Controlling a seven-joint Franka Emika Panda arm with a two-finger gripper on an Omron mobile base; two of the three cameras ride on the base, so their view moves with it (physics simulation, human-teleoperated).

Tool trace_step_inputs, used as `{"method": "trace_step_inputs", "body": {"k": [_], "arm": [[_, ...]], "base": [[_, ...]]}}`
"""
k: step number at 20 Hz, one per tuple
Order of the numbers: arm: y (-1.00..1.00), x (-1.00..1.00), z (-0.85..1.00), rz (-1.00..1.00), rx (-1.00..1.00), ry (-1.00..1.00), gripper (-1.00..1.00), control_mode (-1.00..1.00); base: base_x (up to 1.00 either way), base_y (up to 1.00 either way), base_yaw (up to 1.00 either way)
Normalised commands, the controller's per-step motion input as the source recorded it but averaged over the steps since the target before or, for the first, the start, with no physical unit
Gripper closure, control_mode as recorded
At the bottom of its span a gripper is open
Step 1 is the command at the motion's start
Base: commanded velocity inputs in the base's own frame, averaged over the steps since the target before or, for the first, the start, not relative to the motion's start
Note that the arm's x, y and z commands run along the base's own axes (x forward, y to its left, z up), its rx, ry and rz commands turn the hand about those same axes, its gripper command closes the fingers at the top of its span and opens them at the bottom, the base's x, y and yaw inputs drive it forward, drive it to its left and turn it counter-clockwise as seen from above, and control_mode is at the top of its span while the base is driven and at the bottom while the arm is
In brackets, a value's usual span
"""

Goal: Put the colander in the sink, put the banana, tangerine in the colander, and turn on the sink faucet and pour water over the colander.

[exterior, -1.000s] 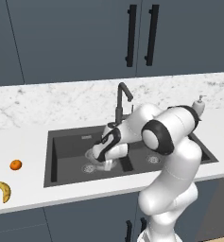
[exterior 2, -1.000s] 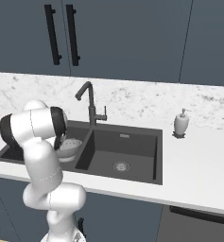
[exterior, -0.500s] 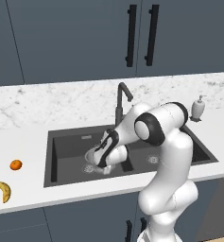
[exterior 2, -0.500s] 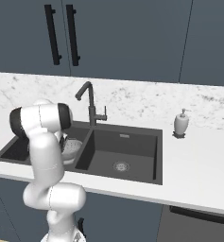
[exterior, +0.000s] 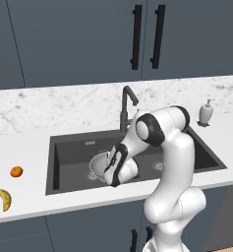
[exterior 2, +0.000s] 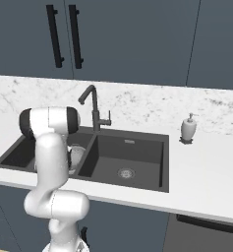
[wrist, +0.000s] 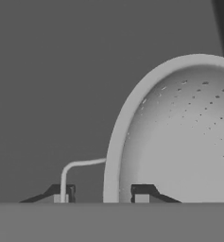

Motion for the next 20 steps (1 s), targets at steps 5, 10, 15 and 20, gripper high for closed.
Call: {"method": "trace_step_inputs", "body": {"k": [5, 10, 15, 20], "arm": [[0.00, 0.00, -0.03, -0.05, 0.00, -0.03, 1.00, -1.00], [0.00, 0.00, 0.00, -0.06, 0.00, -0.01, 1.00, -1.00], [0.00, 0.00, 0.00, -0.01, 0.00, 0.00, -1.00, -1.00], [0.00, 0.00, 0.00, 0.00, 0.00, 0.00, -1.00, -1.00]], "base": [[0.00, 0.00, 0.00], [0.00, 0.00, 0.00], [0.00, 0.00, 0.00], [0.00, 0.00, 0.00]]}}
